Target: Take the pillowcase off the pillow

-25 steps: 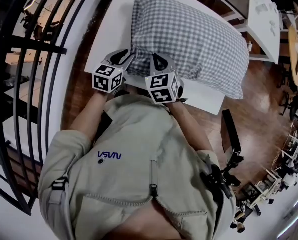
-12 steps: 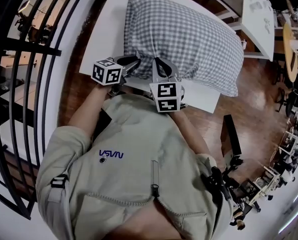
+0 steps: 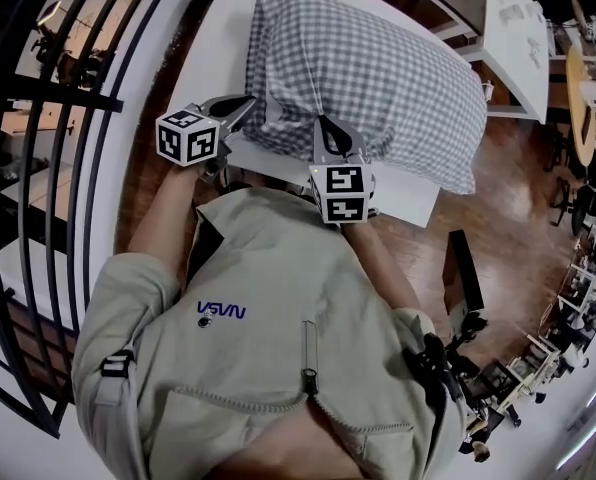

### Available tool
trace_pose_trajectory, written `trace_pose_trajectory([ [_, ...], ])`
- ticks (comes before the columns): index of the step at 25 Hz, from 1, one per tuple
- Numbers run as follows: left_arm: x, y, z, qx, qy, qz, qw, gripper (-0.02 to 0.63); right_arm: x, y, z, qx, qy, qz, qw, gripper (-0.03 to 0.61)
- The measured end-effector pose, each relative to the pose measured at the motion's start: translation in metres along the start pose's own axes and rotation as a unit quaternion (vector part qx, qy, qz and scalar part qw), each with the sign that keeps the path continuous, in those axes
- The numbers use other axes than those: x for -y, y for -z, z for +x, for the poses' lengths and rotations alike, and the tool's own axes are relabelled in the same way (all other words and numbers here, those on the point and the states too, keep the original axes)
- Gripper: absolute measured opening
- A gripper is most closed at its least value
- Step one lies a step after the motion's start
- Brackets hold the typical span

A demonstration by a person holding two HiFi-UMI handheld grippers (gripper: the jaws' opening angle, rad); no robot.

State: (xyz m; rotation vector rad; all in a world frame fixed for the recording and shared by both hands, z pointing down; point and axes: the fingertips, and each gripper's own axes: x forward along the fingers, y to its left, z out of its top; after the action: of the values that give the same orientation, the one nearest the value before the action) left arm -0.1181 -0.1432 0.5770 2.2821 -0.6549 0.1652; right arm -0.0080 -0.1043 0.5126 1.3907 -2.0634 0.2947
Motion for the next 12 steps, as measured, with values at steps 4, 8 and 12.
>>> trace_pose_trajectory([
  [4, 0.011, 0.042, 0.021, -0.093, 0.021, 0.01, 0.9954, 0.043, -0.015, -0.004, 0.003, -0.006, -0.013, -0.013, 1.0, 0.006],
  [8, 0.036, 0.054, 0.027, -0.091, 0.086, -0.03, 0.9917, 0.117, -0.017, 0.004, 0.002, -0.029, -0.008, -0.021, 0.999, 0.006],
  [12, 0.048, 0.063, 0.026, -0.118, 0.141, -0.048, 0.9818, 0.201, -0.018, 0.012, 0.002, -0.041, -0.013, -0.017, 0.999, 0.006],
])
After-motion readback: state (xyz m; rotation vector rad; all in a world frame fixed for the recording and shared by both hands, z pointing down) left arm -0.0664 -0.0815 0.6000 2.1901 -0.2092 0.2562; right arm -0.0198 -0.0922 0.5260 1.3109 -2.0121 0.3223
